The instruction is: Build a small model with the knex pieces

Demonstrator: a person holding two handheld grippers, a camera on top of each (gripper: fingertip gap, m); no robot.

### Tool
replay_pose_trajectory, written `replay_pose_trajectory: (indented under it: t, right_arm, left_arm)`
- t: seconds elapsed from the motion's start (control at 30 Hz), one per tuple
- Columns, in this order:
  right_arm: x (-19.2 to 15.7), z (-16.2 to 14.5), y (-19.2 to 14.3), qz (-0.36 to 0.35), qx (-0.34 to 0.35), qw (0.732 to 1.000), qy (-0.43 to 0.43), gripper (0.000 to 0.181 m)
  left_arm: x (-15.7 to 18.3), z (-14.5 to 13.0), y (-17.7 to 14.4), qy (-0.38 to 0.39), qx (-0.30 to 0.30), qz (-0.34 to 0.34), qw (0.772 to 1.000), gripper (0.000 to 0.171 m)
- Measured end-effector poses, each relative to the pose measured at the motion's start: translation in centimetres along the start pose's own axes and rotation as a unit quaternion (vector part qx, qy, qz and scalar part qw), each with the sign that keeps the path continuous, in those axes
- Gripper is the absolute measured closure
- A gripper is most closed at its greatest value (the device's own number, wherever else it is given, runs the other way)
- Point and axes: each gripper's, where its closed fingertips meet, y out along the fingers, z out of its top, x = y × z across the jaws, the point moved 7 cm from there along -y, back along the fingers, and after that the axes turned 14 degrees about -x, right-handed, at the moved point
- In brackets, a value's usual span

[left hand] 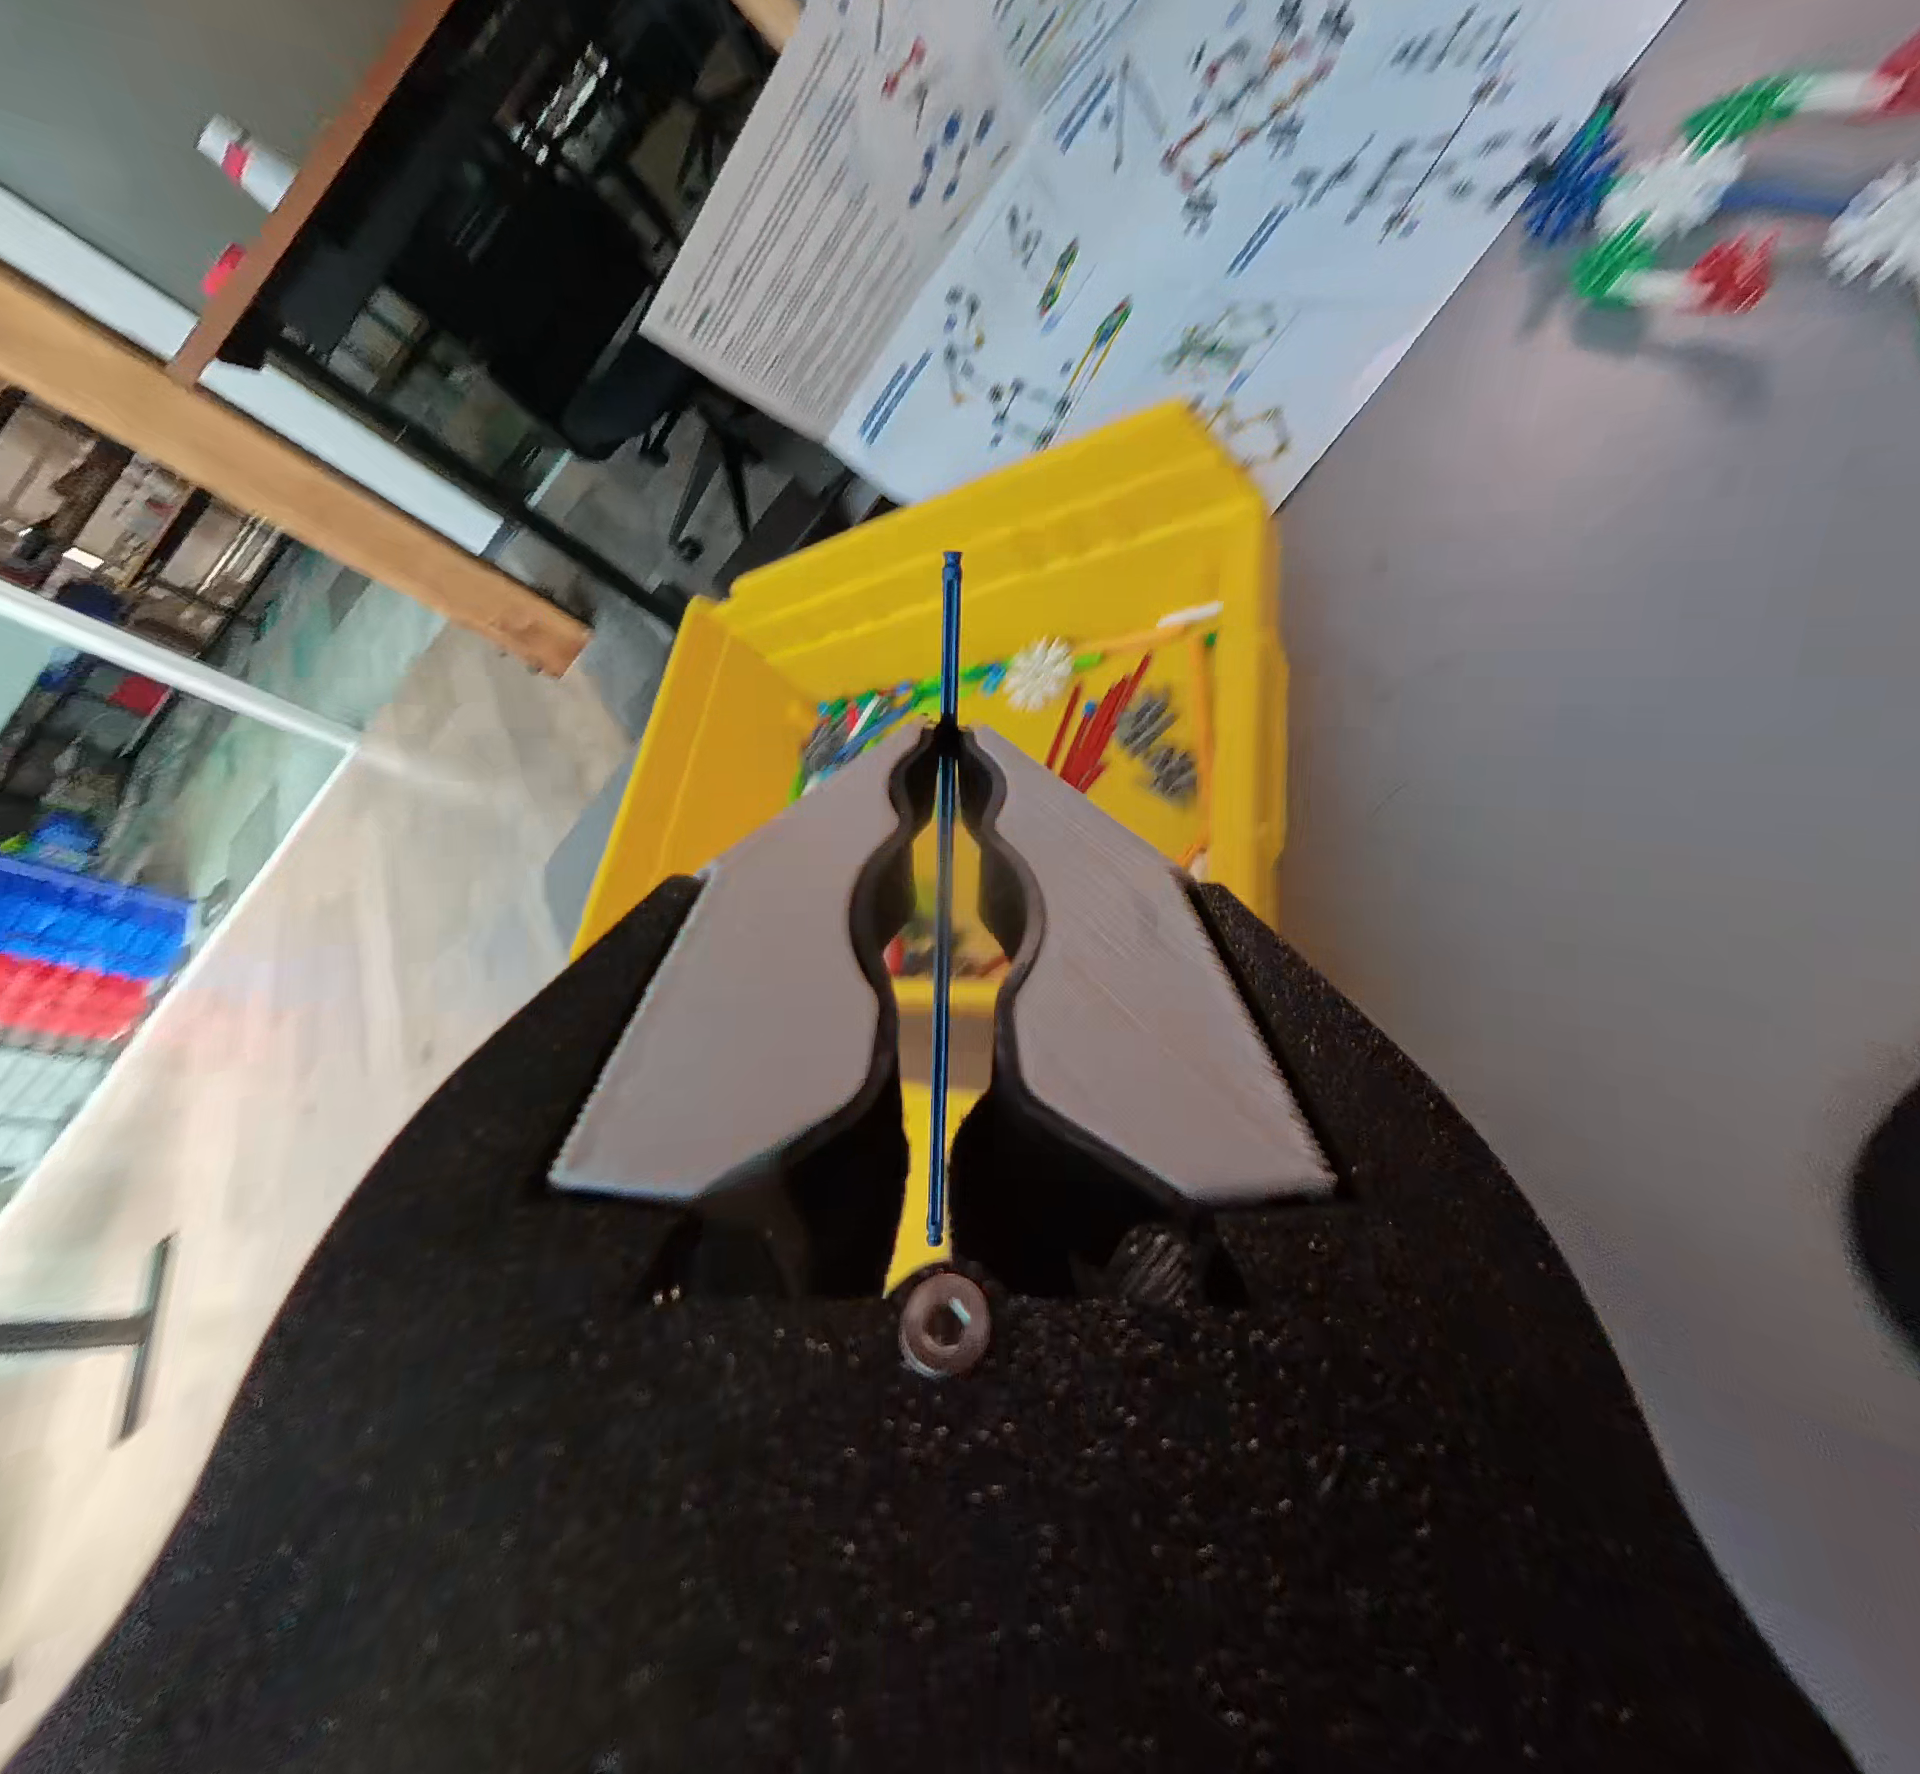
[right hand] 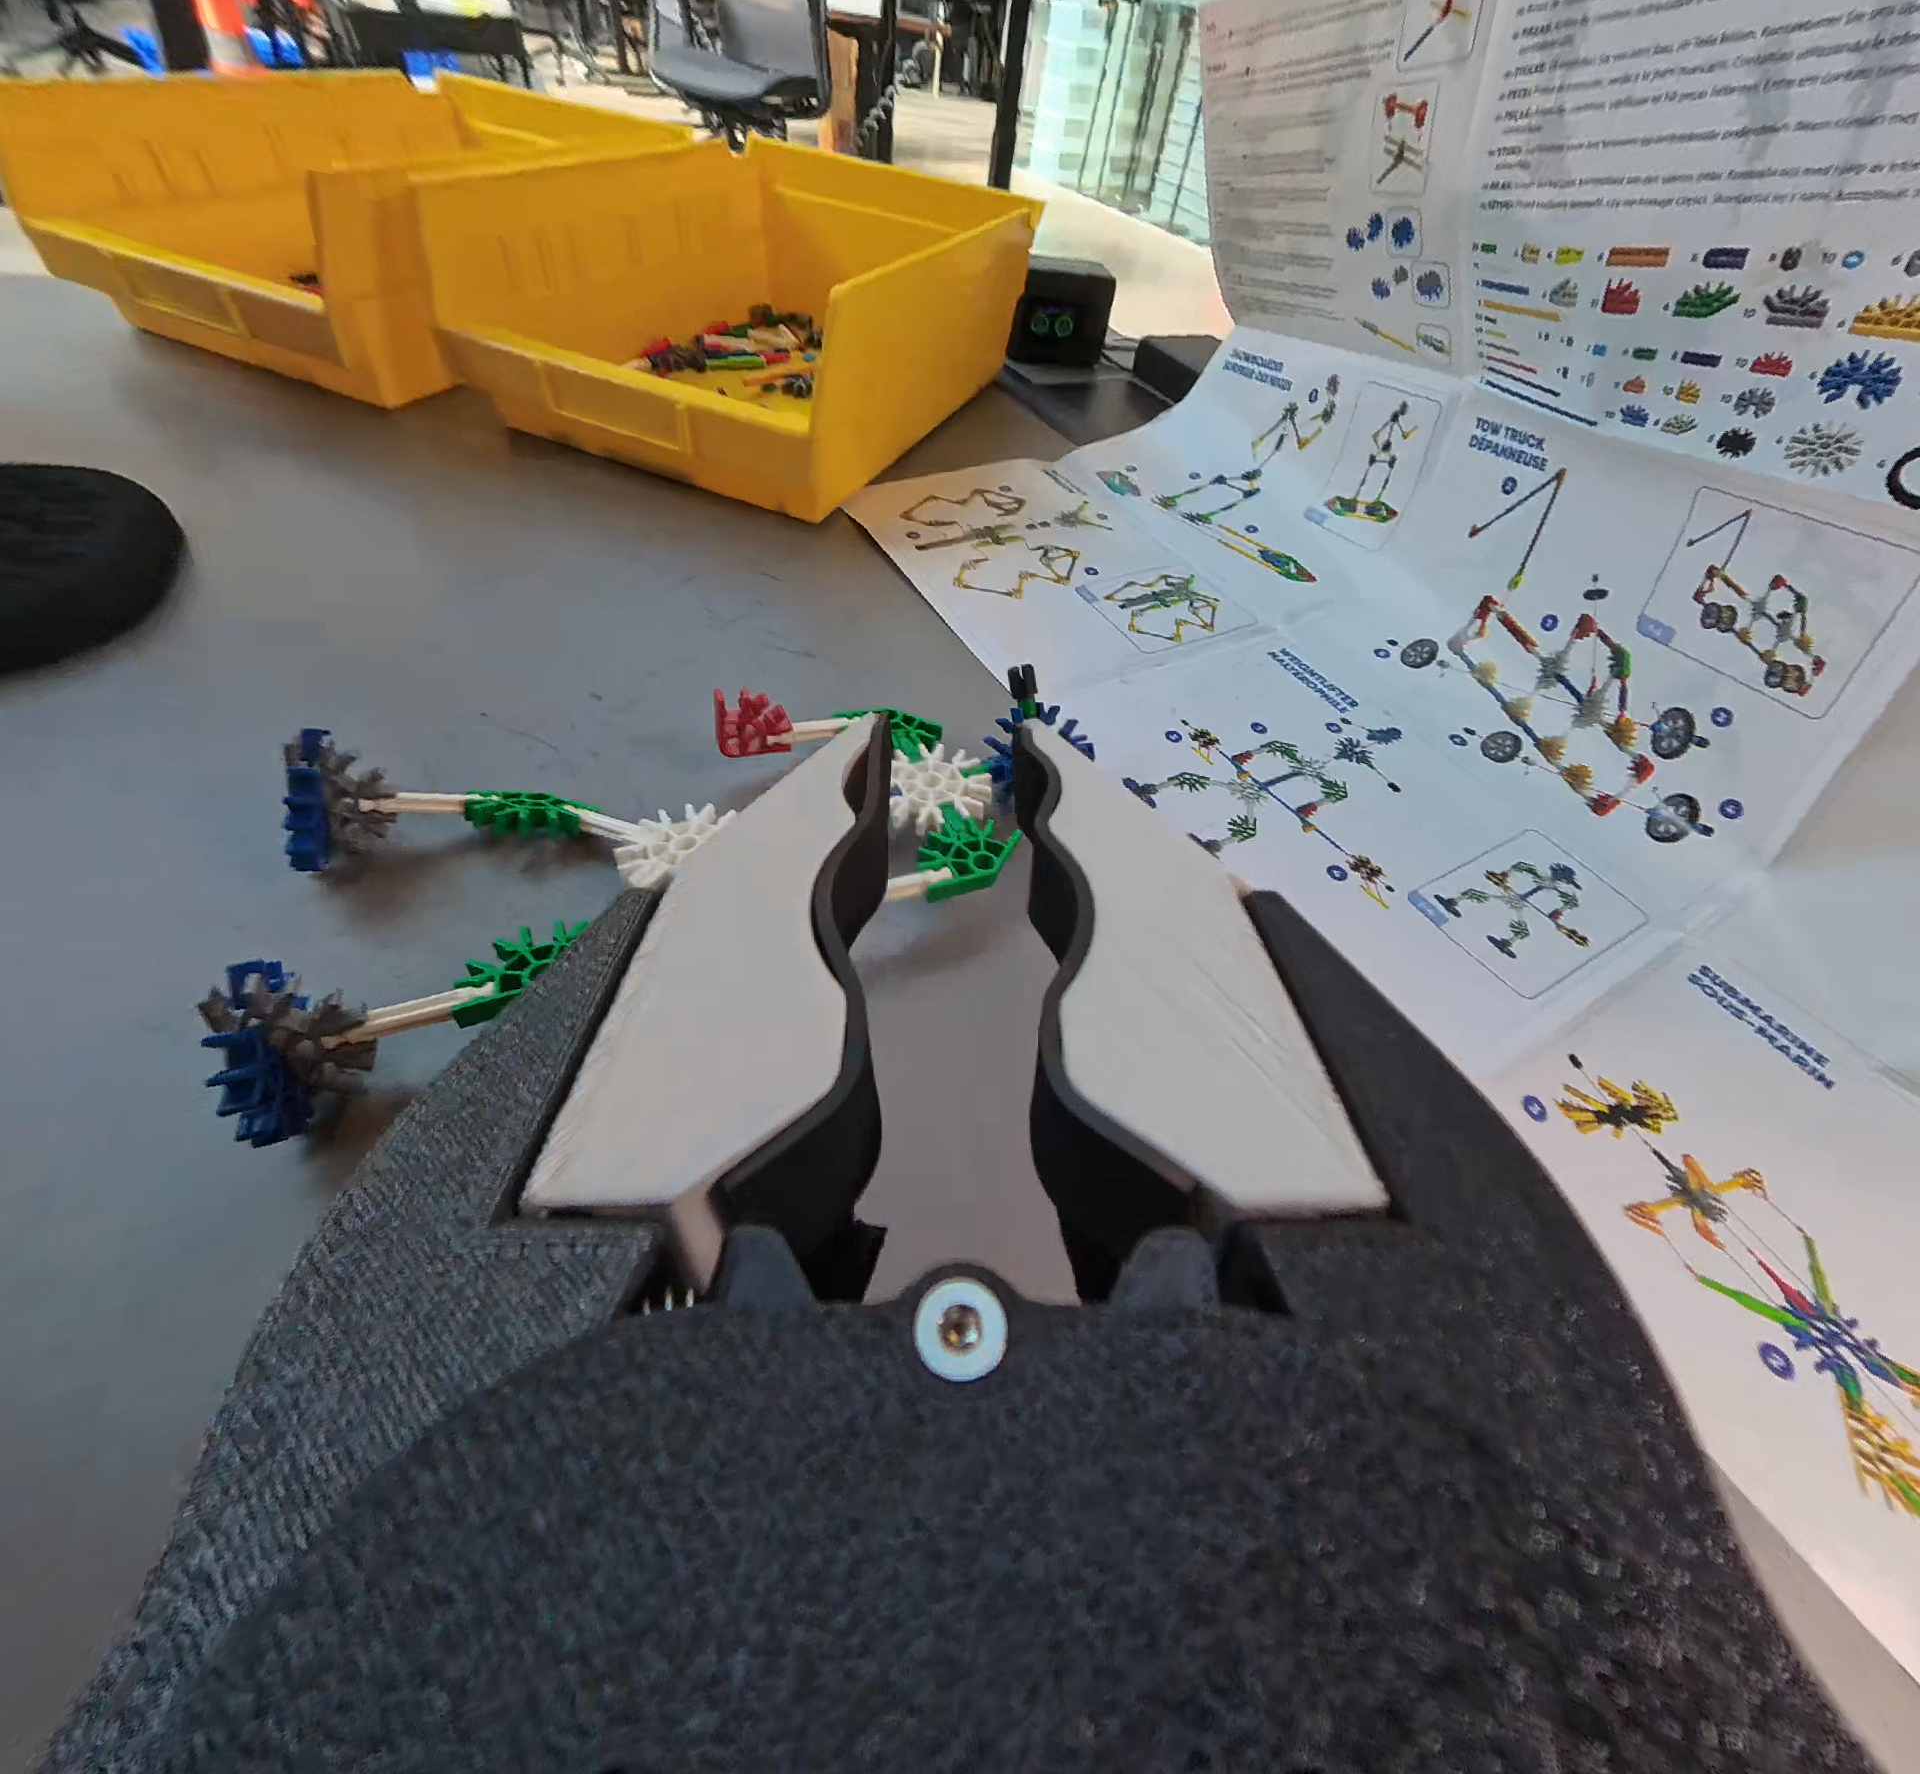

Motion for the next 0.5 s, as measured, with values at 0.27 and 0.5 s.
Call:
replay_pose_trajectory:
  t: [0.27,0.5]
  right_arm:
    - [-3.9,3.6,-3.0,0.136,0.128,0.982,0.013,0.158]
    - [-5.7,4.8,-3.6,0.268,0.182,0.94,0.106,0.157]
  left_arm:
    - [11.0,14.6,4.8,-0.315,0.354,-0.468,0.746,0.171]
    - [18.2,18.4,10.9,-0.405,0.361,-0.607,0.581,0.171]
